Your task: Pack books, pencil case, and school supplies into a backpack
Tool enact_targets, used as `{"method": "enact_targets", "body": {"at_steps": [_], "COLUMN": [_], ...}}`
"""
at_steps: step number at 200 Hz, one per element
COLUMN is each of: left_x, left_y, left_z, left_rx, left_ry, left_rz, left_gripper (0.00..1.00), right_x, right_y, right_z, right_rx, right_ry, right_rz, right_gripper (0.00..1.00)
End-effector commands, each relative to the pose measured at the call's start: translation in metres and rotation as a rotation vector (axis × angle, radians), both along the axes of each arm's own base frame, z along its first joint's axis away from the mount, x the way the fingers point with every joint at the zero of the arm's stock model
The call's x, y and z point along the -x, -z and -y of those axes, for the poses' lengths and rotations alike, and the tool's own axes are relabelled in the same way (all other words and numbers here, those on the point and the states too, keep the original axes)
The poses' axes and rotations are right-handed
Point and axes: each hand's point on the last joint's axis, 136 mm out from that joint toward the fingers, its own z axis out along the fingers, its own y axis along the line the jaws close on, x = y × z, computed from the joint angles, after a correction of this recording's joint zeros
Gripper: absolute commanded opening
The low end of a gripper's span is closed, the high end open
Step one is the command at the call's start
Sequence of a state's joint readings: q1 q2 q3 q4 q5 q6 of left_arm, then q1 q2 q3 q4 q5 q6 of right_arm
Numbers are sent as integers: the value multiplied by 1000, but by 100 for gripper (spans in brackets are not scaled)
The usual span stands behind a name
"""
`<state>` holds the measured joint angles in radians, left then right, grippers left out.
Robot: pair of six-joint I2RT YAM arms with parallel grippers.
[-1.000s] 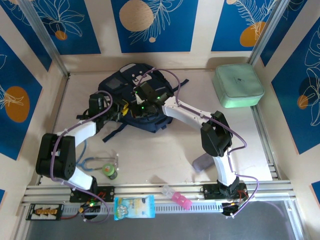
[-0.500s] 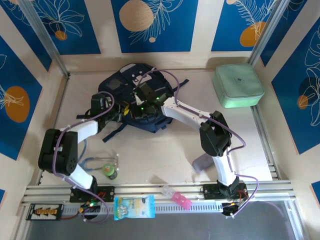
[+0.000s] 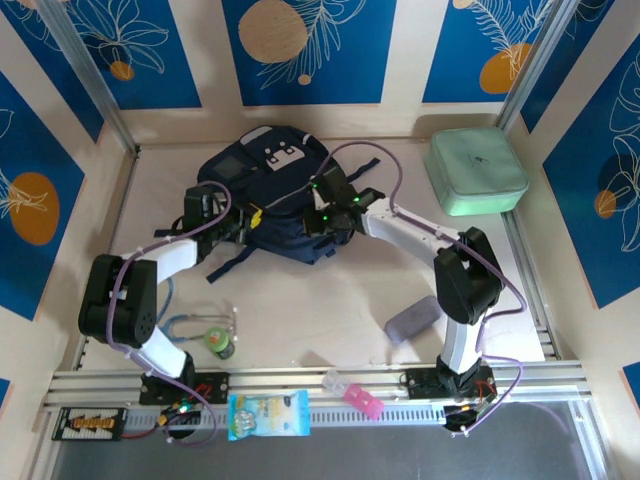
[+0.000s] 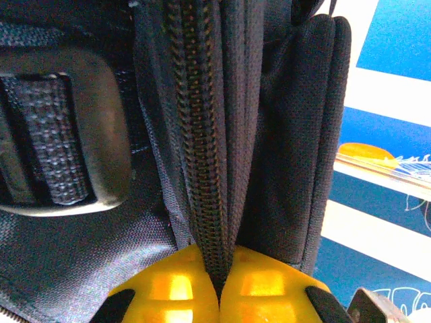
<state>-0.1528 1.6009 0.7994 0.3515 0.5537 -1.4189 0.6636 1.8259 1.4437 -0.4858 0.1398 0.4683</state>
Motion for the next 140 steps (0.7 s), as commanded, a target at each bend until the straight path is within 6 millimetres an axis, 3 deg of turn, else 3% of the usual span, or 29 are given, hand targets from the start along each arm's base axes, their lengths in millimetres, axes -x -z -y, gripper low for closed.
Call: {"method": "enact_targets", "body": {"at_steps": [1,34,61,85,112,140], "left_x": [-6,-2,0,2,11,9], "left_y": [-13,-14,-18,-23,-16,-5], "left_z": [-5,-1,7,14,25,25], "left_rx": [-12,-33,-69,-105,-124,-171], "left_ry": [9,58,133,191,254,294], "left_rz": [51,55,64,91,105,93], "left_gripper": [0,0,0,0,0,4], "right_x": [-9,-34,-30,-5,40,82], "right_y": [0,9,9,0,0,7], "right_z": [20,55,74,84,90,76], "right_rx": [46,106,108,107,100,36], "right_ry": [51,286,362,360,314,233], "right_rz": [16,-48,-76,-59,-63,-98], "right_gripper": [6,3,0,0,0,0]}}
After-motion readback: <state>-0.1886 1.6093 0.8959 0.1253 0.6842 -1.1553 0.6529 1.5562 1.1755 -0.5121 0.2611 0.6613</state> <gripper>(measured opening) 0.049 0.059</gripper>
